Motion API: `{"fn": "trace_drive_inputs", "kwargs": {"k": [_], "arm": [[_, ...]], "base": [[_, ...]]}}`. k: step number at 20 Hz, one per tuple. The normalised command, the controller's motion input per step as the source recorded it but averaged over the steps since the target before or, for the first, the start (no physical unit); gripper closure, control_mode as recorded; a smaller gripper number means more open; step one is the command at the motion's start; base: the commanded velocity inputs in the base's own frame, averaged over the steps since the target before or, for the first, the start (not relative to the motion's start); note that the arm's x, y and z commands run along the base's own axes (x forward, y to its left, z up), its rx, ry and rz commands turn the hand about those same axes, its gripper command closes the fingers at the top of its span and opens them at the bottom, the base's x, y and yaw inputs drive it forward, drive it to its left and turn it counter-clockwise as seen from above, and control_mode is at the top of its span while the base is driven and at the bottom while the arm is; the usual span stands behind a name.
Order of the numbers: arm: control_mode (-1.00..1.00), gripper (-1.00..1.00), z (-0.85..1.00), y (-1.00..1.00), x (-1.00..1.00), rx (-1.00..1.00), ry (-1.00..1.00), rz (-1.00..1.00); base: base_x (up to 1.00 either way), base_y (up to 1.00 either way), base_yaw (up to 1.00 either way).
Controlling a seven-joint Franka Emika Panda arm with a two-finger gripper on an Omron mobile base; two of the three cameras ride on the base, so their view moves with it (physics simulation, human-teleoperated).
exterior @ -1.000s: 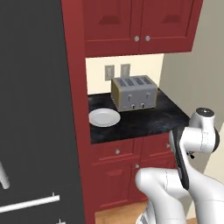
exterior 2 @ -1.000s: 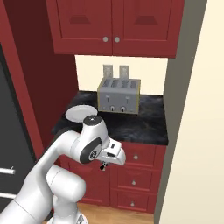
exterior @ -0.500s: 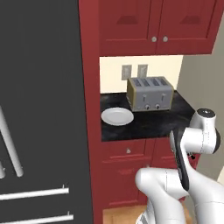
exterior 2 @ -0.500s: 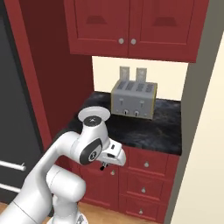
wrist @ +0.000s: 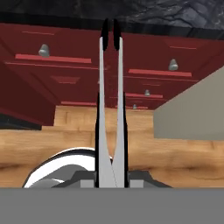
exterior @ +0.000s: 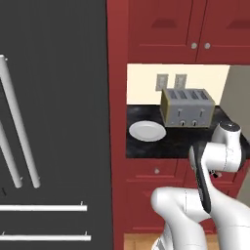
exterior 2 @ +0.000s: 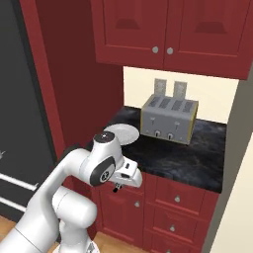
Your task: Pick up the tongs from the counter and place them near the plate next to the oven.
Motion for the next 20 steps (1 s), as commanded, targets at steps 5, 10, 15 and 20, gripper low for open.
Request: {"fn": "trace_drive_inputs", "kwargs": {"k": [5, 10, 15, 20], "arm": [[1.0, 1.0, 0.0, 0.0, 0.0, 0.0, 0.0, 0.0], [1.0, 1.0, 0.0, 0.0, 0.0, 0.0, 0.0, 0.0], [-1.0, 1.0, 0.31, -0.35, 0.01, 0.22, -0.48, 0.07], [-1.0, 1.0, 0.19, -0.16, 0.24, 0.16, -0.37, 0.0]], "base": [[0.48, -0.15, 0.2], [0.44, -0.3, 0.17], [0.0, 0.0, 0.0], [0.0, 0.0, 0.0]]}}
